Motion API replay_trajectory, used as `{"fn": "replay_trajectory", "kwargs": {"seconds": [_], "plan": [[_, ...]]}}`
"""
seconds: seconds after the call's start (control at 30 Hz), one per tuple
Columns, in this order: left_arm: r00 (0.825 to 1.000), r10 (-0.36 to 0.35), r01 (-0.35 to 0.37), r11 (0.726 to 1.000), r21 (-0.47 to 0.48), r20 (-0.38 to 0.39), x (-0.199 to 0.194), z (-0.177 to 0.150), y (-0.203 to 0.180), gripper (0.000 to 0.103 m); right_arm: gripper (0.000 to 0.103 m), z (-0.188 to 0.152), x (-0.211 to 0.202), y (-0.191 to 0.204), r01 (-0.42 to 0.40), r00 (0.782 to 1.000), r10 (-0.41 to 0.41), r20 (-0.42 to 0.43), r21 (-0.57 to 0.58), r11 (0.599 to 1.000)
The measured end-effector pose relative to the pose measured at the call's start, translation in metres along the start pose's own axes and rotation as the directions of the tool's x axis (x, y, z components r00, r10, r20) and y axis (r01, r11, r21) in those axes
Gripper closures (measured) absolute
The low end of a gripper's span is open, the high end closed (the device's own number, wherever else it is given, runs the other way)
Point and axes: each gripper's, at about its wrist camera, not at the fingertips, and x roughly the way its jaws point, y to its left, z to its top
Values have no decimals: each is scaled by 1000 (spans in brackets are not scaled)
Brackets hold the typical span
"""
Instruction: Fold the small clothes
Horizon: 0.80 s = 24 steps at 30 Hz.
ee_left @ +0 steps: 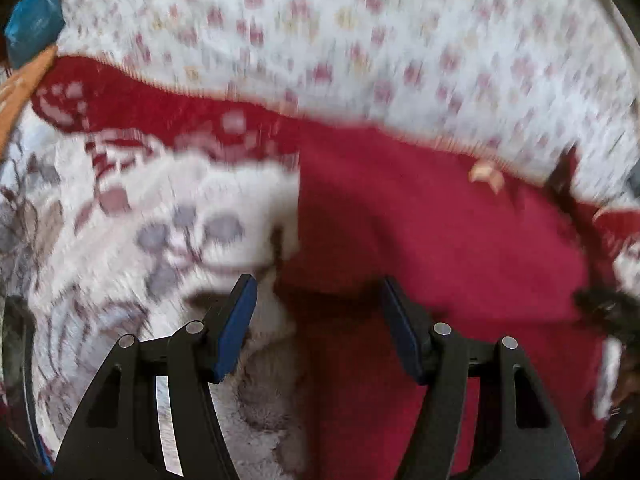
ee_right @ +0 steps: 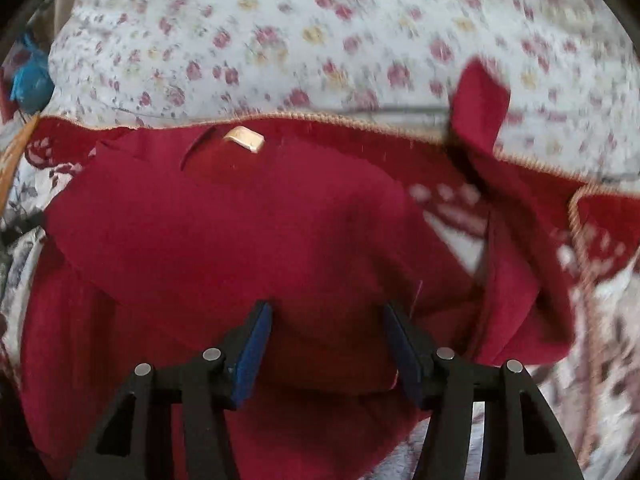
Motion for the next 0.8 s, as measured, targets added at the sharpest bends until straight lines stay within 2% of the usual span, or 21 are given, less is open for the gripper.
{"fn": "replay_trajectory", "kwargs": {"seconds": [0.07,0.13,0.2,0.33,0.4,0.43,0.47,0.53,0.6,0.7,0.8], "plan": [[998,15,-14,1000,-6,54,-6,-3,0,33,46,1,-7,0,0,1000,0,8,10,1000],[999,24,-24,1000,3,32,-8,-4,-1,33,46,3,-17,2,-12,1000,12,17,11,1000],[999,20,-20,1000,-3,49,-15,-5,0,33,46,5,-26,-2,-26,999,26,22,11,1000],[996,18,-16,1000,-18,89,-25,-2,3,33,46,27,-48,-28,81,993,-82,79,17,997],[995,-2,7,999,-45,102,-28,0,7,33,40,42,-61,-53,107,988,-114,104,69,992],[994,-13,19,998,-57,104,-27,2,9,33,33,50,-65,-69,111,986,-123,111,109,988],[994,-23,30,997,-67,104,-27,3,11,33,32,57,-65,-84,114,985,-131,114,145,983],[995,-42,49,996,-80,91,-25,5,12,33,32,71,-59,-103,122,984,-143,108,182,976],[995,-51,57,995,-84,81,-22,6,11,33,32,84,-46,-113,97,987,-119,106,190,977],[996,-52,57,996,-73,76,-20,7,10,33,32,100,-18,-107,73,993,-86,77,156,985],[996,-52,57,996,-69,72,-18,7,10,33,32,115,16,-98,154,986,-160,42,106,982]]}}
